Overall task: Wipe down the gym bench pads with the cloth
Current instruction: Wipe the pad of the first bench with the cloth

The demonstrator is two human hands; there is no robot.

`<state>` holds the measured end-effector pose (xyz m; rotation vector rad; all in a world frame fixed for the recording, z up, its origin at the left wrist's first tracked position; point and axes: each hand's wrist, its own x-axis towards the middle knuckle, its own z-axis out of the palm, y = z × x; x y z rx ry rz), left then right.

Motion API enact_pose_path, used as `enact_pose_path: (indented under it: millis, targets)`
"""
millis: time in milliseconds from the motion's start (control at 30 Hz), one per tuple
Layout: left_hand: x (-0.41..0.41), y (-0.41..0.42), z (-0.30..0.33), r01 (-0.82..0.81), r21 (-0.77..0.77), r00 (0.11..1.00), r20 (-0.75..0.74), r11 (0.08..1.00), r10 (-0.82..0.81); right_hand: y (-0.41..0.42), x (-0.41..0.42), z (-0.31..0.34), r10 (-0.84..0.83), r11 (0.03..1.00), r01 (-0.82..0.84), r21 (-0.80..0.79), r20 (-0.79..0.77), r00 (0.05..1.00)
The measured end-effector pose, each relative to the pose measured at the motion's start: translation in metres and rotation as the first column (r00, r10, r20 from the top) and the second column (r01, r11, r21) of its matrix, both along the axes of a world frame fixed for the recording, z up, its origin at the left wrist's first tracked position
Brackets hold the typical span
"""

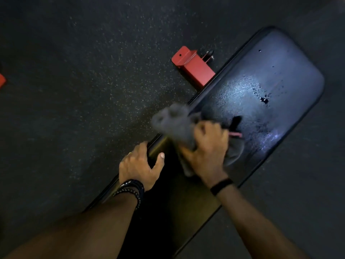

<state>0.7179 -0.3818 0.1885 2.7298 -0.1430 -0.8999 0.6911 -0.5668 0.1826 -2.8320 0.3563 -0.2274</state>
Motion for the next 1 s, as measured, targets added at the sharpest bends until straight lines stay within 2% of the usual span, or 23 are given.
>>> enact_pose_path:
  millis: [67,100,133,200,267,300,333,367,433,500,533,567,600,667,733,767,833,933,1000]
  targets:
    - [0.002,-0.003,0.001,-0.015,0.0,1.0,-0.01,1.0,0.015,-0.008,-0.001,0.002,0.258,0.966,-0.258,0.016,-0.031,0.966]
    - [0.002,-0.003,0.002,-0.006,-0.001,1.0,-0.004,1.0,0.006,-0.023,0.017,0.0,0.271,0.962,-0.272,-0.013,-0.016,0.962]
    - [0.002,-0.004,0.001,0.004,-0.006,1.0,0.003,1.0,-0.004,-0.039,0.038,-0.004,0.191,0.979,-0.19,-0.072,0.018,0.981]
    - [0.002,-0.004,0.0,0.013,-0.012,1.0,0.005,1.0,-0.013,-0.072,0.092,-0.009,-0.171,0.969,0.182,-0.168,0.076,0.982]
    - [0.001,-0.001,-0.001,0.013,-0.008,1.0,0.0,1.0,-0.013,-0.083,0.125,-0.006,-0.466,0.867,0.468,-0.171,0.052,0.883]
    - [0.001,0.0,-0.001,0.013,-0.007,1.0,-0.002,1.0,-0.013,-0.072,0.126,-0.004,-0.508,0.846,0.508,-0.162,0.05,0.86]
    - [0.0,0.001,-0.002,0.016,-0.008,1.0,-0.006,1.0,-0.016,-0.055,0.116,-0.003,-0.482,0.865,0.486,-0.126,0.063,0.874]
    - [-0.001,0.001,-0.002,0.019,-0.008,1.0,-0.01,1.0,-0.019,-0.031,0.097,-0.001,-0.386,0.917,0.392,-0.073,0.089,0.918]
    - [-0.002,0.0,0.0,0.012,0.0,1.0,-0.004,1.0,-0.012,0.018,0.043,-0.004,-0.061,0.998,0.059,0.037,0.078,0.995]
    - [0.001,-0.003,0.002,-0.019,0.004,0.999,-0.027,1.0,0.019,0.033,0.016,-0.005,0.215,0.974,-0.218,0.064,0.053,0.975]
    - [0.002,-0.004,0.002,-0.021,0.0,1.0,-0.023,1.0,0.021,0.021,0.027,-0.005,0.288,0.955,-0.29,0.066,0.042,0.957]
    - [0.002,-0.004,0.002,-0.013,-0.008,1.0,-0.004,1.0,0.013,0.005,0.047,-0.007,0.29,0.957,-0.29,0.019,0.025,0.957]
    - [0.001,-0.003,0.0,-0.001,-0.015,1.0,0.016,1.0,0.001,-0.011,0.07,-0.009,0.213,0.976,-0.211,-0.058,0.017,0.977]
    - [0.0,-0.002,-0.001,0.012,-0.018,0.999,0.03,1.0,-0.012,-0.051,0.123,-0.008,-0.066,0.977,0.063,-0.205,-0.009,0.998]
    - [-0.001,0.0,-0.003,0.014,-0.017,0.999,0.044,1.0,-0.014,-0.068,0.153,-0.003,-0.246,0.947,0.201,-0.251,-0.163,0.955]
    - [-0.001,0.0,-0.003,0.013,-0.017,0.999,0.049,1.0,-0.012,-0.061,0.154,0.0,-0.228,0.946,0.161,-0.28,-0.223,0.948]
    - [-0.003,0.002,-0.003,0.016,-0.009,0.999,0.05,1.0,-0.016,-0.026,0.132,0.004,-0.06,0.959,-0.03,-0.28,-0.308,0.95]
    - [-0.005,0.002,-0.002,0.005,0.012,0.999,0.042,1.0,-0.006,0.026,0.075,0.001,0.31,0.934,-0.344,-0.1,-0.256,0.916]
    - [-0.003,-0.001,-0.003,0.002,0.006,0.998,0.056,1.0,-0.002,0.008,0.082,0.003,0.449,0.885,-0.464,-0.023,-0.214,0.867]
